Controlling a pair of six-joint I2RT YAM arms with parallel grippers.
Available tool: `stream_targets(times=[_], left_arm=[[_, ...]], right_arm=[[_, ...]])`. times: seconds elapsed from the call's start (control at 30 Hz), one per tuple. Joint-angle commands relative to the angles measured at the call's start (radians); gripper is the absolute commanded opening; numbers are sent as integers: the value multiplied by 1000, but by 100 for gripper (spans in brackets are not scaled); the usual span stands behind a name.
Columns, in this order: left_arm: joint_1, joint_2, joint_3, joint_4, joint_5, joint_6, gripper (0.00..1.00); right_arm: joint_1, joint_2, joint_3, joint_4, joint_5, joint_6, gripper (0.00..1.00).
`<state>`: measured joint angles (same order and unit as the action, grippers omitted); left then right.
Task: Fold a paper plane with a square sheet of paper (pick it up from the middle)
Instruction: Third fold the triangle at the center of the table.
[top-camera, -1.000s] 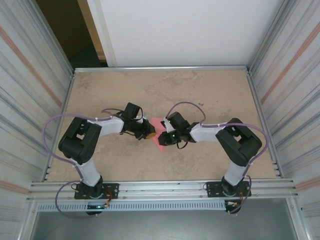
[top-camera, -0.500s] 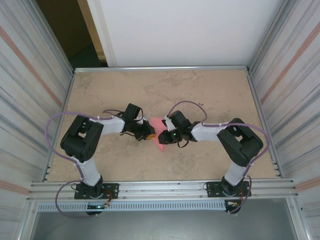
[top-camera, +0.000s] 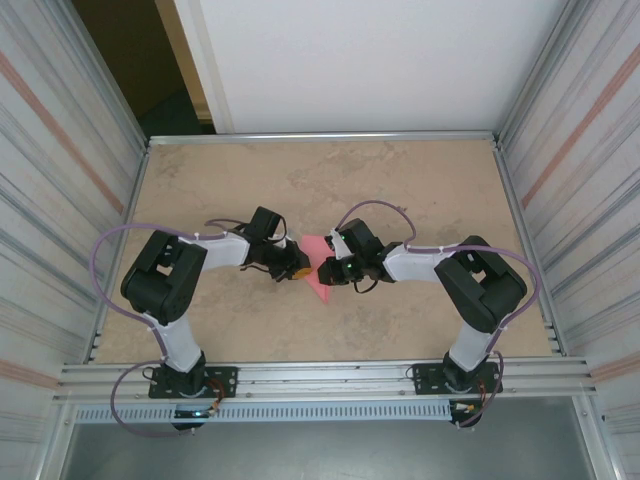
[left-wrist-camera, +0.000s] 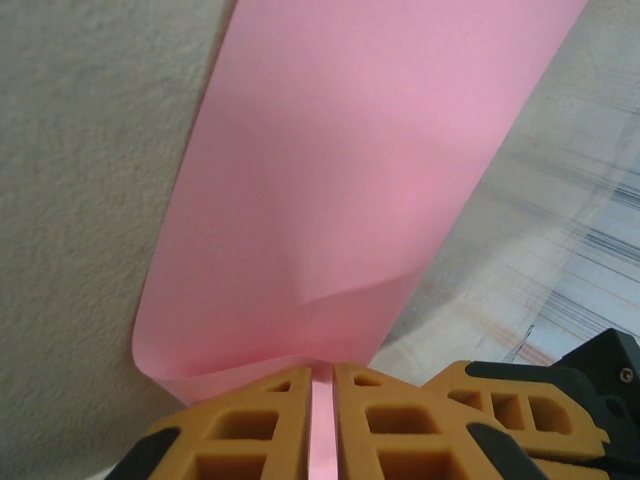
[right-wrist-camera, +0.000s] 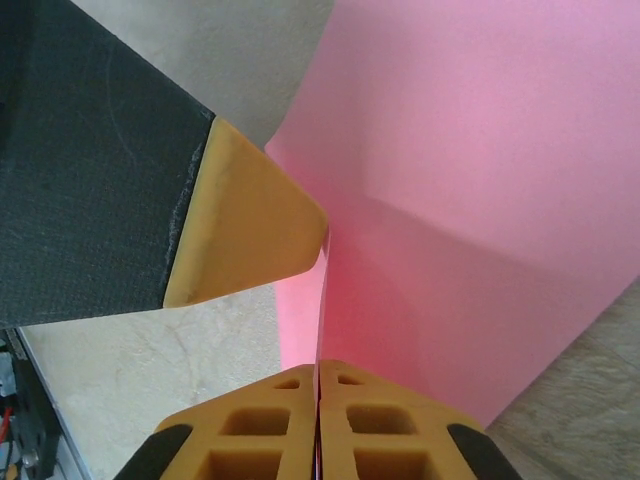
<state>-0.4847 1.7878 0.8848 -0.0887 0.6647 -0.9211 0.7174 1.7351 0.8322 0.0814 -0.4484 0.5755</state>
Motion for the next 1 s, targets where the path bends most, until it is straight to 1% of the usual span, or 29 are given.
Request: stream_targets(times=[0.0, 0.17, 0.67, 0.97], left_arm=[[-1, -31, 46, -45, 3, 26, 16], [13, -27, 115, -88, -26, 65, 19], [28, 194, 315, -159, -62, 128, 19], [23, 248, 355, -233, -76, 169, 18]], right_arm=[[-7, -4, -1, -18, 17, -10, 5], [1, 12, 8, -29, 35, -34, 2], [5, 15, 11, -36, 78, -25, 0], [5, 23, 16, -44, 84, -23, 0]])
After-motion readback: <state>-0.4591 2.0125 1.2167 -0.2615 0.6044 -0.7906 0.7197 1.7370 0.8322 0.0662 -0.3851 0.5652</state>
